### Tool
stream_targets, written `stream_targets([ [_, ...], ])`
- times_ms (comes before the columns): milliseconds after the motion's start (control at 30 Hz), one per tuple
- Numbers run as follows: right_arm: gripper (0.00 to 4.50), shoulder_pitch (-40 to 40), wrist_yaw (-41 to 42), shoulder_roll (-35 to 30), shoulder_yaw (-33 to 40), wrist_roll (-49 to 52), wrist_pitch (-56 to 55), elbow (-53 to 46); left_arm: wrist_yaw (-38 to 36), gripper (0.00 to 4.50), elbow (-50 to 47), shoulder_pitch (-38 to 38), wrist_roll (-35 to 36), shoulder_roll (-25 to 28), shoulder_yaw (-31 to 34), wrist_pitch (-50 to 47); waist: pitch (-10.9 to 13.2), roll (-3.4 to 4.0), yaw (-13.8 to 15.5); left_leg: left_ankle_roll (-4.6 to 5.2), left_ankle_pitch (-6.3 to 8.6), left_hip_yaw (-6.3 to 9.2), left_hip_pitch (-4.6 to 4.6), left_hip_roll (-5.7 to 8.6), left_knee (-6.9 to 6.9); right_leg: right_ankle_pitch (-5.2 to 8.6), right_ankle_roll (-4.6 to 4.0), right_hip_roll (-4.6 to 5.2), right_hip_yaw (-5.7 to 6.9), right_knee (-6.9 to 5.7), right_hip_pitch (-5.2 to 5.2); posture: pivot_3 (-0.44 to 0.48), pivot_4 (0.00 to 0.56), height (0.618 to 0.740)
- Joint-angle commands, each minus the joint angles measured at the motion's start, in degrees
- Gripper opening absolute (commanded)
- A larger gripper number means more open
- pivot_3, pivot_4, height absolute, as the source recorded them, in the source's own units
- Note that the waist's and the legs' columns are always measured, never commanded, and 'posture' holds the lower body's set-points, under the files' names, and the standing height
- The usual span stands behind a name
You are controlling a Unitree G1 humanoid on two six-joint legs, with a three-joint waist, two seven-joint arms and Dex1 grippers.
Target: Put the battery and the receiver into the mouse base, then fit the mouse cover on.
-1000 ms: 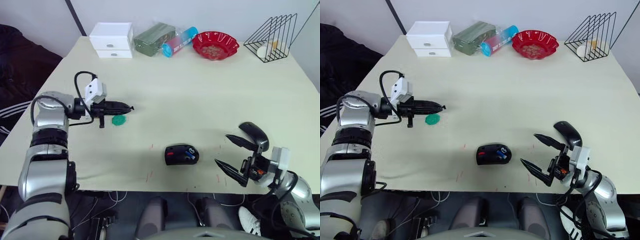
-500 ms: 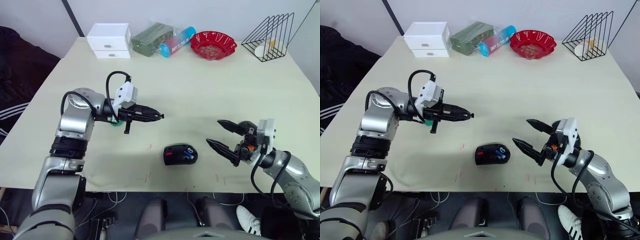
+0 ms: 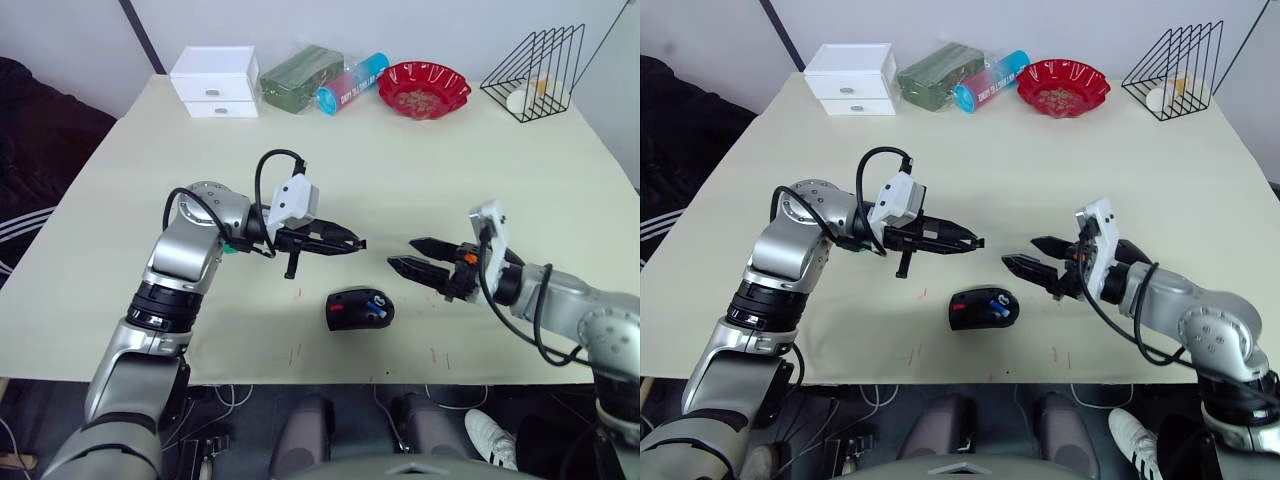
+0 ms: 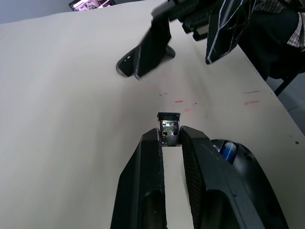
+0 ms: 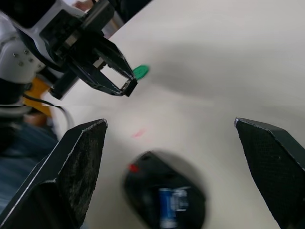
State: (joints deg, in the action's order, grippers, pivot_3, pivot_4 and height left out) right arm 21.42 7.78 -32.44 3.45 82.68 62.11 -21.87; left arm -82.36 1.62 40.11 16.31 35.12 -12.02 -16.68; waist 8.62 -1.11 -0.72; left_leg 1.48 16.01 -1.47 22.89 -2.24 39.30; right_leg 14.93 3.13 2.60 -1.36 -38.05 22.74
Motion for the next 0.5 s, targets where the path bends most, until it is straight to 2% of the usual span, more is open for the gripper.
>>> stream_targets([
  [33, 4.5, 2.96, -12.73, -2.52, -1.5, 18.3, 0.92, 4.31, -1.28, 0.06, -0.86, 1.44, 0.43, 0.25, -0.38, 1.62, 0.0, 0.0, -0.02, 0.0, 0.0, 0.01, 0.01, 0.0, -0.01, 0.0, 0.0, 0.0, 0.01, 0.01, 0.01, 0.0, 0.15, 0.74],
  [67, 4.5, 3.72, -16.84, -3.14, -3.09, 24.07, -0.39, 5.98, -1.63, 0.06, -0.46, 1.65, 0.1, 0.32, -0.71, 2.28, 0.01, 0.0, -0.04, 0.0, 0.0, 0.01, 0.02, 0.0, -0.03, 0.0, -0.01, 0.0, 0.02, 0.03, 0.01, 0.0, 0.15, 0.74],
  [133, 4.5, 4.74, -20.78, -3.34, -4.69, 29.52, -1.3, 7.81, -2.18, 0.06, 0.2, 1.98, -0.4, 0.4, -1.12, 3.06, 0.01, -0.01, -0.03, 0.0, 0.0, 0.02, 0.06, -0.01, -0.04, 0.0, -0.01, 0.0, 0.03, 0.09, 0.02, 0.0, 0.15, 0.74],
  [500, 4.5, 6.96, -25.8, 2.24, -4.34, 30.32, 2.17, 11.81, -3.25, 0.06, 2.42, 3.18, -1.34, 0.36, -2.1, 5.07, 0.01, 0.0, -0.04, 0.01, 0.0, 0.04, 0.14, -0.01, -0.04, 0.0, 0.0, 0.0, 0.05, 0.1, 0.07, 0.0, 0.15, 0.74],
])
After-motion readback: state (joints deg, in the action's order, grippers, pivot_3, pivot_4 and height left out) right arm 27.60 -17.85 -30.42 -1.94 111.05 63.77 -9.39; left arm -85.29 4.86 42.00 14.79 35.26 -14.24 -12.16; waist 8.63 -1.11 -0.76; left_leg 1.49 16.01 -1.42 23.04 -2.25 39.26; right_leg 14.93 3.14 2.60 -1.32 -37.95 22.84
